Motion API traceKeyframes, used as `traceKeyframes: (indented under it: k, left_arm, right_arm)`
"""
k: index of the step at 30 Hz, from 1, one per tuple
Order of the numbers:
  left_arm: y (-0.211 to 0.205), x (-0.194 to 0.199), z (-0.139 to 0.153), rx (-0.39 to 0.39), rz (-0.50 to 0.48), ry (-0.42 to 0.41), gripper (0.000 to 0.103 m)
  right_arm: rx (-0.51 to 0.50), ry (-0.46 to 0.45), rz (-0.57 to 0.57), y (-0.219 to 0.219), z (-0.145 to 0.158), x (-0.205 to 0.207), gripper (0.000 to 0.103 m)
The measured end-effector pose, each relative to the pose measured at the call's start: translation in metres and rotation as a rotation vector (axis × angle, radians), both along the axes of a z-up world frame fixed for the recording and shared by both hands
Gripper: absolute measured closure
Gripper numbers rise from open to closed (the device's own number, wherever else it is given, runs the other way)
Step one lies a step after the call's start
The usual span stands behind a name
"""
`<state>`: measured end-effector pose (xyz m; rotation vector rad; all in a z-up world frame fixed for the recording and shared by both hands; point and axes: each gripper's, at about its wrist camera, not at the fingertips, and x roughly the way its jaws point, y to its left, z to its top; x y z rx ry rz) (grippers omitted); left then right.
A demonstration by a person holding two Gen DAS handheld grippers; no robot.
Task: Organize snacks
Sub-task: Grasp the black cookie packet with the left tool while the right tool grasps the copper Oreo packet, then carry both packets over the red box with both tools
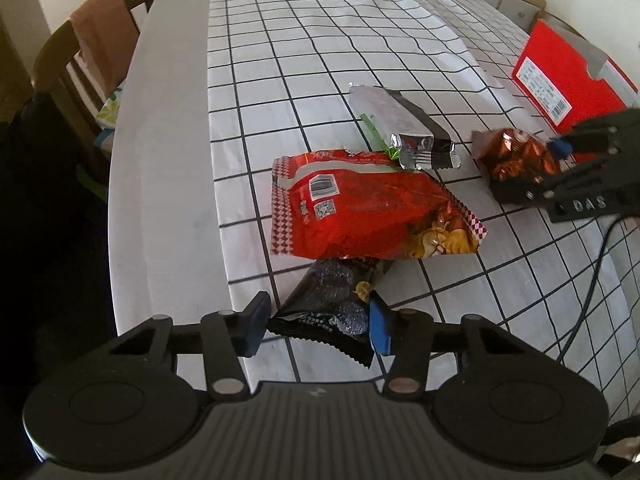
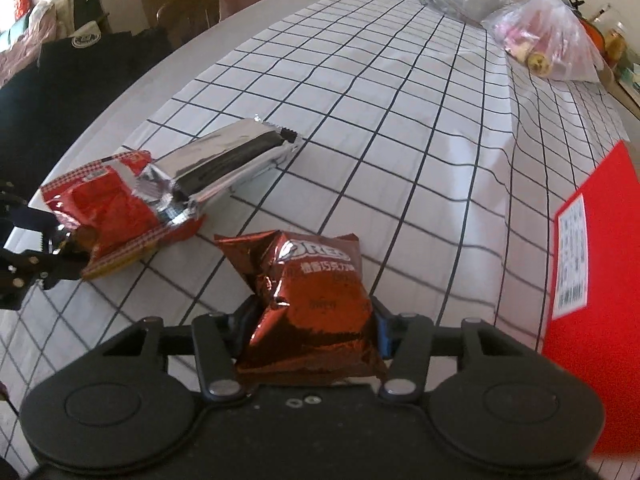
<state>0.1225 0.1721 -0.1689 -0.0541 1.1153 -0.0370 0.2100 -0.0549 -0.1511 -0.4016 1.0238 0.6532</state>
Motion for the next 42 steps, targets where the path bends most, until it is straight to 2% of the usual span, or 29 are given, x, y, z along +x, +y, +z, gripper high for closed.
traceKeyframes:
  k: [11, 19, 33, 42]
  left_arm:
    - [-0.013, -0.025, 0.006, -0.083, 0.075, 0.019, 0.054]
    - [-0.030, -0.040, 0.023, -0.155, 0.091, 0.006, 0.054]
    - [-0.085, -0.023, 0.085, -0.168, 0.047, -0.125, 0.054]
    - [-0.148, 0.010, 0.128, -0.142, 0.013, -0.226, 0.054]
  right_arm:
    - [0.080, 0.016, -0.066, -0.030, 0.020, -0.036, 0.053]
    - [0.135, 0.001, -0.092, -0.051, 0.042, -0.058, 0.053]
    - [0.220, -0.118, -0.145, -0.103, 0.099, -0.064, 0.054]
    - [0.253, -0.201, -0.198, -0.157, 0.128, -0.045, 0.054]
